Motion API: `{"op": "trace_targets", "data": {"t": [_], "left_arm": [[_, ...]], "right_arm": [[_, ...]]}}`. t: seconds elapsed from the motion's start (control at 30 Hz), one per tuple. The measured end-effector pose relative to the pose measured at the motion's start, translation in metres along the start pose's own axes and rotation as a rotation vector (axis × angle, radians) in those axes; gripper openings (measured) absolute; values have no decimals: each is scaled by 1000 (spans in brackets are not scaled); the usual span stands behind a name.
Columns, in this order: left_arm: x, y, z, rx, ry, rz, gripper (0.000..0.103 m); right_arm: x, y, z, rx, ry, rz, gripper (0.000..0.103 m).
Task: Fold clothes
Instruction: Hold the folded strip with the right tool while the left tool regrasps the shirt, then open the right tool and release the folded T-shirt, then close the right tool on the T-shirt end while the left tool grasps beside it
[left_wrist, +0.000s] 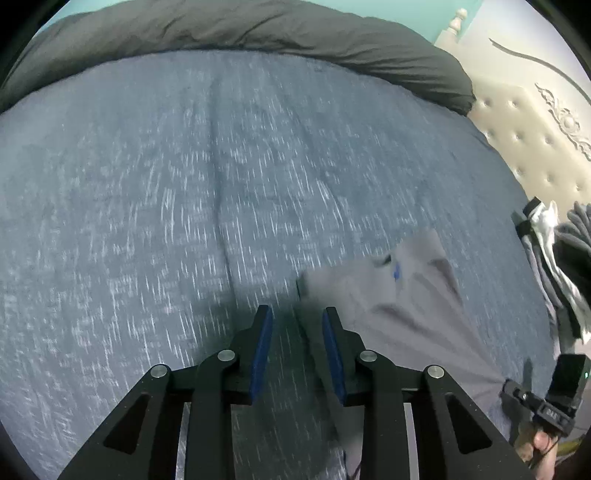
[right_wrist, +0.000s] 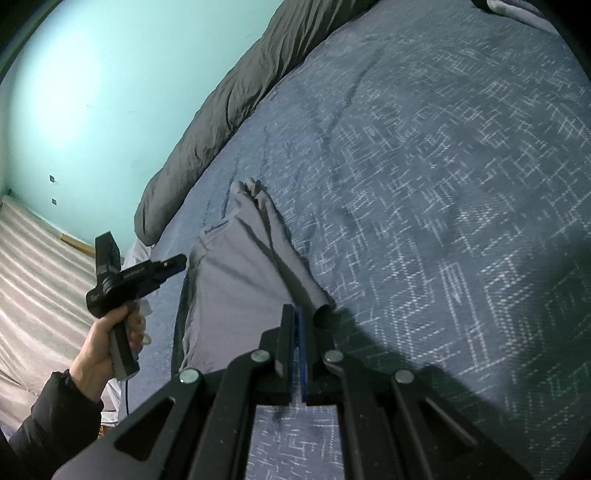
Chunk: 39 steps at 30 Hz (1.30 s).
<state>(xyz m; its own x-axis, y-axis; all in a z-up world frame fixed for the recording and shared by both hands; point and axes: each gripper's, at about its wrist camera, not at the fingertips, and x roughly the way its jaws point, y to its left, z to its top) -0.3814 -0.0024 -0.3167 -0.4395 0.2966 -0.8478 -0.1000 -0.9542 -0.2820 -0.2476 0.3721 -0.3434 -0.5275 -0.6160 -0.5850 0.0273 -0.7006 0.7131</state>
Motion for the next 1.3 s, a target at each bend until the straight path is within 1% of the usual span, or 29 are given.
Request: {"op": "trace_targets", "data": {"t": [0.1, 0.17, 0.27, 0.33, 0.4, 0.47, 0.53, 0.57, 0.6, 0.7, 0.77, 0.87, 0.97, 1.03, 1.07, 1.1, 1.13, 1.17, 1.3], "left_arm": [[6, -1, -5, 14, 12, -13, 30], [10, -1, -6, 9, 15, -29, 30], [16, 0, -7, 4, 14, -39, 30], [18, 1, -6, 6, 5, -50, 28], [19, 2, -6, 4, 0, -60, 22], [19, 3, -4, 5, -7, -69, 17], [18, 4, -3, 9, -15, -79, 16], [18, 5, -2, 10, -18, -85, 16], [19, 6, -1, 9, -20, -89, 16], [22, 6, 0, 12, -16, -99, 16], [24, 5, -1, 20, -11, -104, 16], [24, 3, 0, 38, -12, -108, 16], [24, 7, 2, 31, -15, -129, 16], [24, 9, 1, 28, -19, -138, 16], [24, 11, 1, 27, -19, -141, 16], [25, 13, 1, 21, -20, -148, 16], [25, 15, 1, 14, -21, -155, 16], [25, 15, 1, 10, -20, -161, 16], [22, 18, 0, 7, -21, -181, 16]], "right_arm": [[2, 0, -2, -5, 22, -2, 2], [4, 0, -1, 3, 30, 24, 2], [-4, 2, 4, 0, 1, 3, 3], [-10, -1, 9, 12, -29, -19, 3], [-17, -6, 14, 37, -54, -18, 4], [-17, -5, 16, 29, -61, -19, 6], [-17, 0, 17, 13, -54, -5, 16], [-17, 2, 17, 5, -50, 3, 32], [-17, 5, 18, -4, -46, 11, 40], [-18, 17, 19, -52, -40, 38, 40], [-13, 28, 23, -89, -26, 36, 40], [7, 45, 42, -139, 7, 24, 40], [28, 63, 66, -182, 28, 9, 40], [45, 74, 86, -216, 44, -5, 43], [53, 80, 96, -233, 52, -12, 49], [62, 84, 104, -246, 62, -32, 57], [73, 87, 112, -260, 85, -51, 59], [84, 91, 119, -275, 111, -70, 59], [112, 98, 132, -322, 162, -123, 60]]}}
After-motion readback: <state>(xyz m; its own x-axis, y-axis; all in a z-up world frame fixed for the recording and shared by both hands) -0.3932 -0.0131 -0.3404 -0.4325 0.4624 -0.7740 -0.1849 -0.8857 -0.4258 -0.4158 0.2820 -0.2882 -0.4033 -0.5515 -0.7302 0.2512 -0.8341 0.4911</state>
